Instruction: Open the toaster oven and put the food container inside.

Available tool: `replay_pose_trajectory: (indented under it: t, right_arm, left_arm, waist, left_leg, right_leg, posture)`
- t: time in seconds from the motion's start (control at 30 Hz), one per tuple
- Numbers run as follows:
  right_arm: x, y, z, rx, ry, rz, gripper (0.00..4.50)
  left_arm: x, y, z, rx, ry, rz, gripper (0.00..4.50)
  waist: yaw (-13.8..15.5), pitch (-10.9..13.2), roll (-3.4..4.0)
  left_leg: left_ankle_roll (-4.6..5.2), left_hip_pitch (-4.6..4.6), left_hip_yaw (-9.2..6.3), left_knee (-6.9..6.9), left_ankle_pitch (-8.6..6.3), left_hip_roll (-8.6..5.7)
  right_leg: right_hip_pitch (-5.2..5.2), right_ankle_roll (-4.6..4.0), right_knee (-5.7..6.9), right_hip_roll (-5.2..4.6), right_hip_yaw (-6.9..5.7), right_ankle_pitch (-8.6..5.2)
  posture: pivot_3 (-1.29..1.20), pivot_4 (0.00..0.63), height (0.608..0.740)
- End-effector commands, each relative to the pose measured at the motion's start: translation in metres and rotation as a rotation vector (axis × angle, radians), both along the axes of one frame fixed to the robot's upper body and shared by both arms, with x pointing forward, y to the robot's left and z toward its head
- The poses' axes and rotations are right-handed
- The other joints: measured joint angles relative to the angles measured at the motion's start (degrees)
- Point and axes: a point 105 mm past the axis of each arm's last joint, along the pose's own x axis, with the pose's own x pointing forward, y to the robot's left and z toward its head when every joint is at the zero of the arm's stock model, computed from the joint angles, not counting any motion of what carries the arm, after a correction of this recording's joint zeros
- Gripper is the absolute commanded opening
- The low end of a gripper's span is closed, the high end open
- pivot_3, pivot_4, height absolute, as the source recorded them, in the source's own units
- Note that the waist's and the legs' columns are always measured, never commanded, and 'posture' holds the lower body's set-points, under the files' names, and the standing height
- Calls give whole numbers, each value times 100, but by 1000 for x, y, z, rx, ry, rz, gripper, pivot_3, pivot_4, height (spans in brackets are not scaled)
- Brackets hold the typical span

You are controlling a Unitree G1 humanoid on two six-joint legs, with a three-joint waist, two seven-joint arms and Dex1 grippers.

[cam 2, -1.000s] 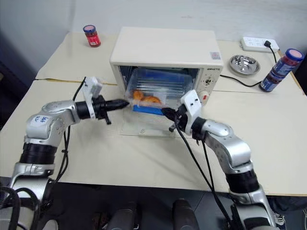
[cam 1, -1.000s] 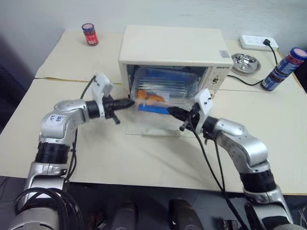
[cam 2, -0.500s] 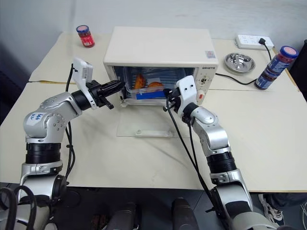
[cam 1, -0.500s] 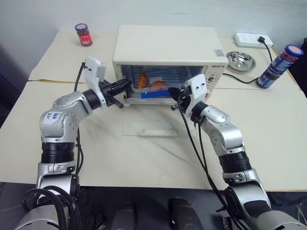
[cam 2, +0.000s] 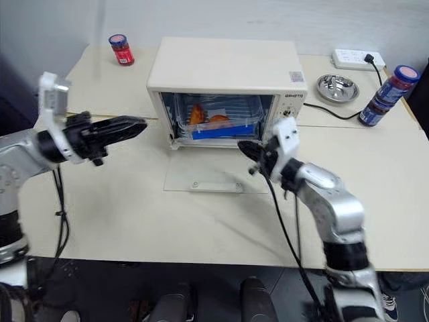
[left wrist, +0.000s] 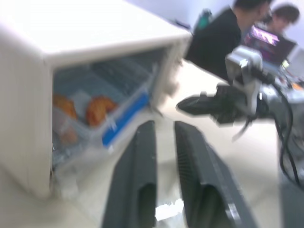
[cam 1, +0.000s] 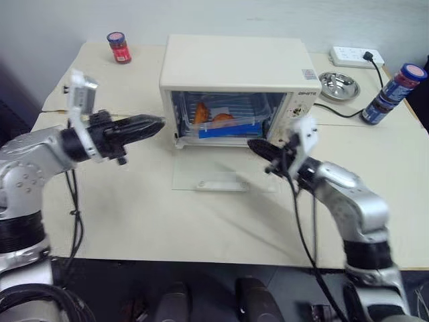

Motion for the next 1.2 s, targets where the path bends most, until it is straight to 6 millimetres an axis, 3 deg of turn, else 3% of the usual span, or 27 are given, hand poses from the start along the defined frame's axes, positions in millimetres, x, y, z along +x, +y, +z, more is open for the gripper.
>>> replay_pose_trajectory:
  t: [0.03, 0.13, 0.33, 0.57, 0.7, 0.87, 0.93, 1.07, 1.2]
  right_arm:
    - [-42, -9, 3, -55, 14, 116, 0]
    - [-62, -24, -12, -92, 90, 108, 0]
    - [-63, -43, -51, -128, 180, -43, 0]
    - [-43, -47, -84, -90, 207, -196, 0]
    - [-28, -44, -88, -50, 192, -247, 0]
    - [-20, -40, -47, 56, 104, -205, 0]
    - [-20, -41, -19, 88, 46, -164, 0]
    - [-19, -51, 40, 136, -68, -112, 0]
    - [-14, -63, 71, 128, -112, -105, 0]
  left_arm:
    - [-31, -1, 17, 91, -58, -133, 1722]
    - [-43, 2, 22, 163, -60, -182, 2682]
    - [-51, 6, 29, 221, -65, -223, 4461]
    - [-46, 3, 30, 276, -123, -233, 4461]
    - [-37, 2, 32, 267, -158, -199, 4461]
    - [-35, 4, 33, 260, -164, -196, 4461]
    - [-33, 6, 33, 251, -167, -179, 4461]
    - [-27, 13, 35, 235, -180, -137, 4461]
    - [-23, 19, 37, 218, -184, -105, 4461]
  waist:
    - [25, 0, 0]
    - [81, 0, 0]
    - [130, 0, 0]
    - [126, 0, 0]
    - [123, 1, 1]
    - [116, 1, 2]
    - [123, 1, 2]
    - [125, 3, 4]
    - [126, 3, 4]
  left_leg:
    - [1, 2, 0, -5, -1, -2]
    - [7, 13, 6, -2, -3, -9]
    - [11, 30, 22, 0, -2, -11]
    - [11, 26, 25, 2, -2, -12]
    - [9, 25, 29, 0, -2, -12]
    - [9, 24, 31, 2, -1, -10]
    - [9, 23, 29, 3, -1, -8]
    - [9, 22, 29, 5, -2, -6]
    - [10, 22, 24, -1, -2, -5]
  right_leg:
    - [5, 0, -7, 0, 0, 0]
    - [24, 0, -20, 5, 2, 0]
    - [27, -2, -30, 17, 22, -1]
    - [17, -2, -20, 17, 28, -2]
    - [13, -2, -13, 18, 31, -1]
    - [10, -2, 1, 20, 31, -1]
    - [10, -2, 2, 19, 30, -1]
    - [11, -2, 1, 17, 29, -1]
    - [11, -2, -2, 19, 23, -1]
  posture:
    - [0, 150, 740]
    - [0, 150, 740]
    - [0, 150, 740]
    - [0, 150, 740]
    - [0, 150, 740]
    - [0, 150, 740]
    - [0, 150, 740]
    - [0, 150, 740]
    - [0, 150, 740]
